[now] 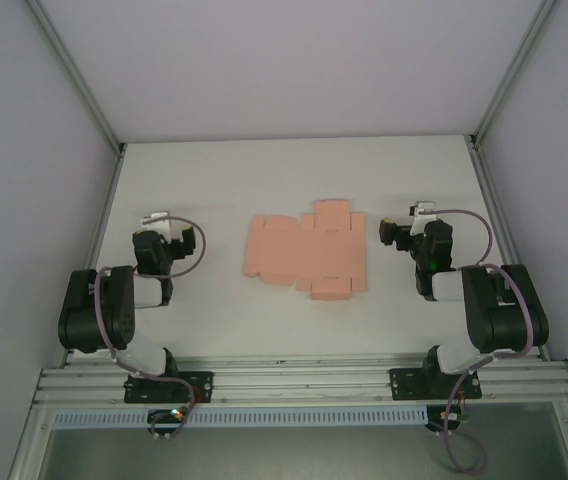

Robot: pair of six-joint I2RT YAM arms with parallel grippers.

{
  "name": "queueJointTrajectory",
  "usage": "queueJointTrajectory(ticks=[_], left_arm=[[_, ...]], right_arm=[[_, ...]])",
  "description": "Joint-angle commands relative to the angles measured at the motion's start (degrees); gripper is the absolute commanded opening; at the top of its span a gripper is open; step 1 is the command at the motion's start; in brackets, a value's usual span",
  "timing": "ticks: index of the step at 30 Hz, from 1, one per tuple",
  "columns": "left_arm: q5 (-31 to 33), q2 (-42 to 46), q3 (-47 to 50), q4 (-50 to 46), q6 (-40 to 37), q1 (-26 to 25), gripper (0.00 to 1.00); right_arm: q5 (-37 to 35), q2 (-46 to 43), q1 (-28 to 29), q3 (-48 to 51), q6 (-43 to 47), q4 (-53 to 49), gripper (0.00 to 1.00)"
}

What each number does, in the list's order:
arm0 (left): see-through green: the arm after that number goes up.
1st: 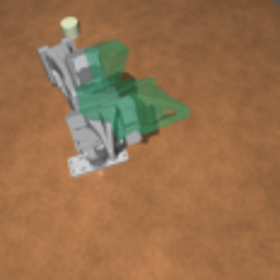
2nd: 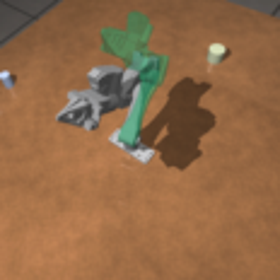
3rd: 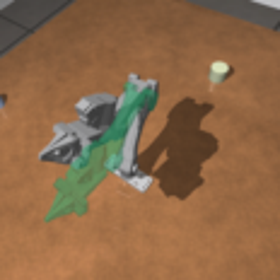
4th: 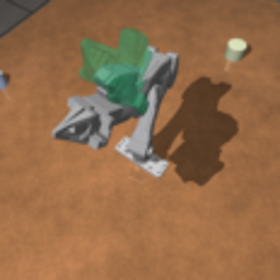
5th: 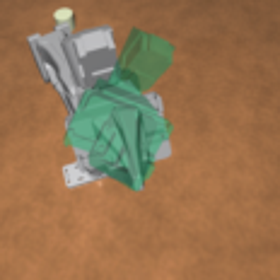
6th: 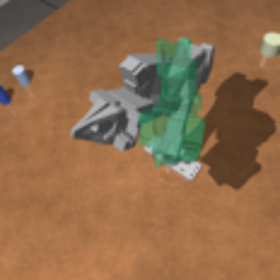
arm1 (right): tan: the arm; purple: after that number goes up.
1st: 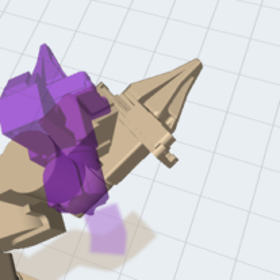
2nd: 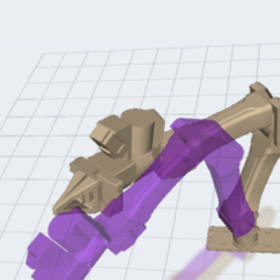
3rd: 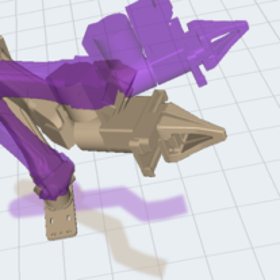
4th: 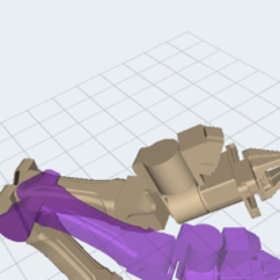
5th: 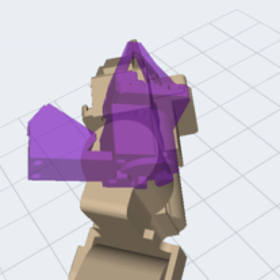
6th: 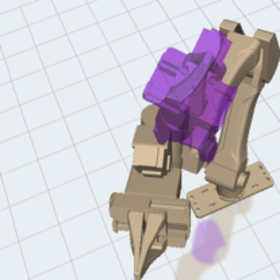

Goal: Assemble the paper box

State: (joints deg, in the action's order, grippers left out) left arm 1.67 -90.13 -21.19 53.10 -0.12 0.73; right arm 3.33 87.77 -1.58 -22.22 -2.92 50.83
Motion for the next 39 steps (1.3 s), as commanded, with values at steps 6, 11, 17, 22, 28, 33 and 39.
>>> queueJointTrajectory(ticks=[6,11,17,22,28,33,39], left_arm=[[7.9,11.9,-3.3,-13.5,-0.7,-2.2,1.00],[-0.1,23.6,-10.1,-35.3,9.5,-3.0,1.00],[-13.5,22.4,-13.7,-43.2,20.2,-7.1,1.00],[-22.8,12.6,-18.9,-45.6,22.1,-13.1,1.00],[-23.2,3.5,-22.9,-47.3,22.7,-16.6,1.00],[-27.3,-2.4,-25.6,-47.8,22.5,-17.9,1.00],[-31.4,-6.7,-28.0,-49.3,21.2,-18.3,1.00]], right_arm=[[-1.2,-16.8,2.0,-4.3,-1.2,-19.4,1.00],[0.8,-22.5,6.6,-10.2,-5.2,-32.6,1.00],[5.3,-18.2,13.2,-21.1,-12.8,-52.4,0.99],[12.1,-9.1,17.2,-22.8,-20.8,-52.5,0.93],[12.3,4.3,19.8,-27.5,-23.3,-55.4,0.85],[13.6,12.2,19.8,-29.5,-23.9,-56.2,0.82],[13.1,16.6,19.9,-29.7,-24.1,-55.5,0.82]])
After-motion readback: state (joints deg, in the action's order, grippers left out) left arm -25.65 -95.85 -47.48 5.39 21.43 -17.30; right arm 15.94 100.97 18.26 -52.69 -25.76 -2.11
